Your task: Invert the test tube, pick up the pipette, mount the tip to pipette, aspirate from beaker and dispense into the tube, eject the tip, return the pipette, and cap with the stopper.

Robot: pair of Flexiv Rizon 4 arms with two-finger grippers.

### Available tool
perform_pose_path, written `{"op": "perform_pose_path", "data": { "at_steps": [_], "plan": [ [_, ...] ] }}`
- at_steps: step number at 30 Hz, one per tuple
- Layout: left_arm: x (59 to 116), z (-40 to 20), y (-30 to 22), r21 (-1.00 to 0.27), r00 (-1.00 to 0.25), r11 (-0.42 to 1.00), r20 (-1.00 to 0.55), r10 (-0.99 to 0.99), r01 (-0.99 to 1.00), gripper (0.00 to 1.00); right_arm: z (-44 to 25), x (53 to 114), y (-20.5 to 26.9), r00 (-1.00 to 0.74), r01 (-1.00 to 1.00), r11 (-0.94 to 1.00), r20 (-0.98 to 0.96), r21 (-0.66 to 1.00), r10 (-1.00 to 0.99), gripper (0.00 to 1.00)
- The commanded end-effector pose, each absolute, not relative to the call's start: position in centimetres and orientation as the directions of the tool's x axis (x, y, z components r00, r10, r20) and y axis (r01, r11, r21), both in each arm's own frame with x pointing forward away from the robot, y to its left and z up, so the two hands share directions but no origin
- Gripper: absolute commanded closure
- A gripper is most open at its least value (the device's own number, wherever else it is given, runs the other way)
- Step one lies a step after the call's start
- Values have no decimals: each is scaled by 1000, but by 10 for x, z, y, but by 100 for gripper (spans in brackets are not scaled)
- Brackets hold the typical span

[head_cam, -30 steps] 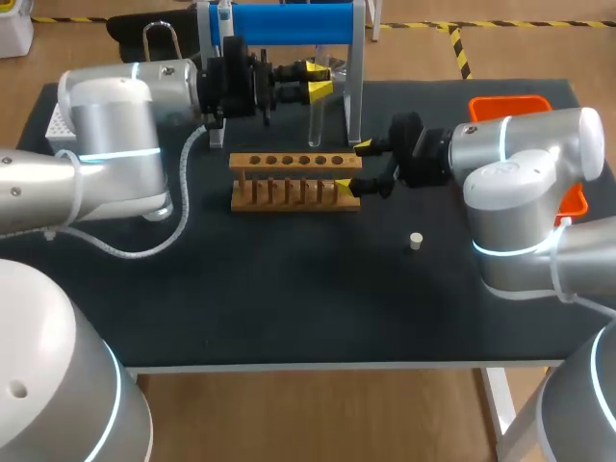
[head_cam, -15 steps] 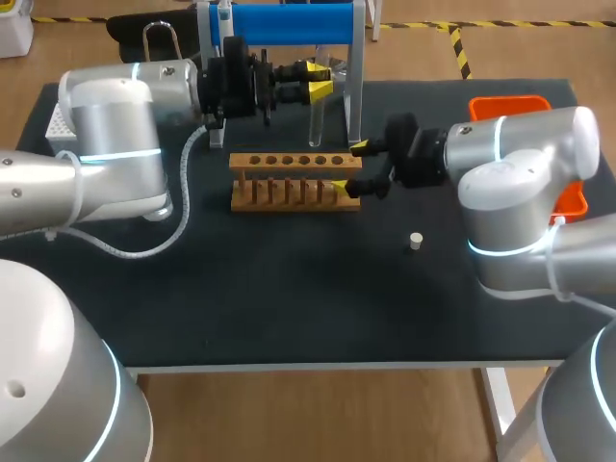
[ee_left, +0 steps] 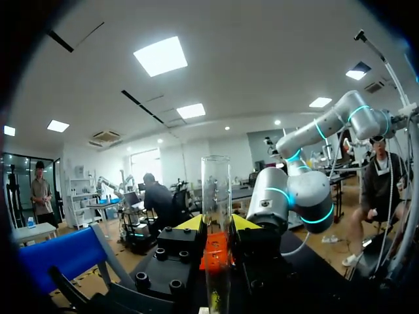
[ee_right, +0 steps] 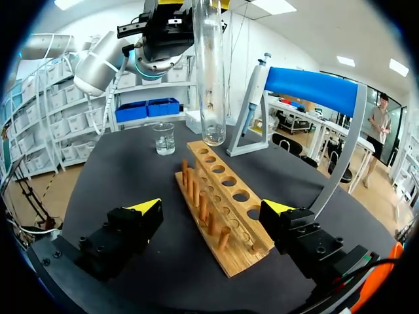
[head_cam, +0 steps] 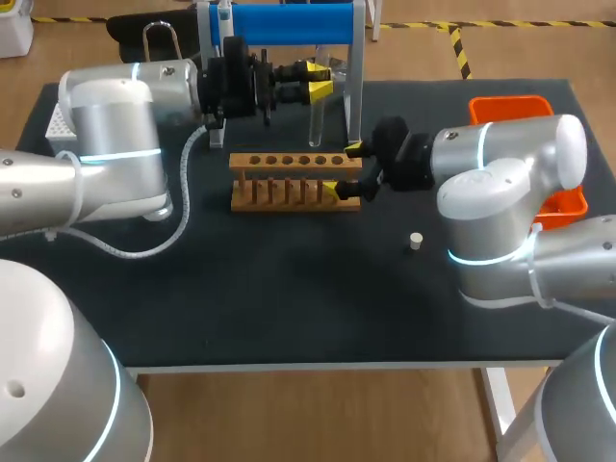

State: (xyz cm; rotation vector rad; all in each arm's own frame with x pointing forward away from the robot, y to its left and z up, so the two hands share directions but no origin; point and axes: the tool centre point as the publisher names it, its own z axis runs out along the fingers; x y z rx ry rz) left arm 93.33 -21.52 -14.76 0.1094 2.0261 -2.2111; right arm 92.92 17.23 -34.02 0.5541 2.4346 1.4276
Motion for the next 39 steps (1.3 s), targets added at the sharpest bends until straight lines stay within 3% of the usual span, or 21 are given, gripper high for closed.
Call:
{"op": "perform_pose_path", "data": {
  "at_steps": [1, 39],
  "plan": [
    [935, -147, -215, -985, -988, -82, -147, -50, 151, 100, -345, 929, 176, -885, 198, 441, -34, 875, 464, 0],
    [935, -147, -215, -985, -988, -82, -147, -50, 151, 100, -348, 931, 174, -880, 205, 445, -35, 872, 474, 0]
  ]
}}
